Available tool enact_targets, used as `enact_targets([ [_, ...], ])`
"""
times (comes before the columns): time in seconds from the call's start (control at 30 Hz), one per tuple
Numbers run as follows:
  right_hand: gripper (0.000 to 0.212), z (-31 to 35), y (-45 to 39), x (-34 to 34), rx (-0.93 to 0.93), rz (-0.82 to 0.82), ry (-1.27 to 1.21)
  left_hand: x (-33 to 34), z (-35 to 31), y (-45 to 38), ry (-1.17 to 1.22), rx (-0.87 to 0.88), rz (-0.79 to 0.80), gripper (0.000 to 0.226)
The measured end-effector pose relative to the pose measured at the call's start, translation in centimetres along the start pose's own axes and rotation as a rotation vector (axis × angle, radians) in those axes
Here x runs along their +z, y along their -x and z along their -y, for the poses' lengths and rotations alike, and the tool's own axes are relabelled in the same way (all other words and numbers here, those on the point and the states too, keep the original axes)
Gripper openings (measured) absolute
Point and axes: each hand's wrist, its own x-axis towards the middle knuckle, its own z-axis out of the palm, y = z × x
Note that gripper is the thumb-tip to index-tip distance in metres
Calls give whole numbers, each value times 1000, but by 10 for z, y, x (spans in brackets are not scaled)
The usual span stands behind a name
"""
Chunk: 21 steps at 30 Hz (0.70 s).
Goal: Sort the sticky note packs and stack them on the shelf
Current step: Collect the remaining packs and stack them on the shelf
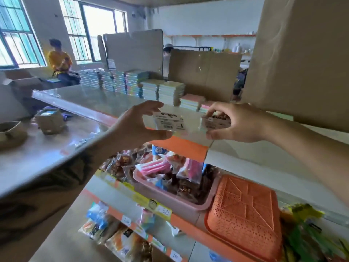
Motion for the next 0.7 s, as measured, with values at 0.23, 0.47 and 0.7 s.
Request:
enact_targets([
  [0.23,74,33,-93,31,7,72,42,-18,66,-31,-62,-79,-29,87],
  [0.47,66,31,-143,51,15,131,68,-26,113,-95,-108,-96,165,82],
  [0.7,77,25,-147,74,-8,88,42,-20,137,-134,-187,34,390,64],
])
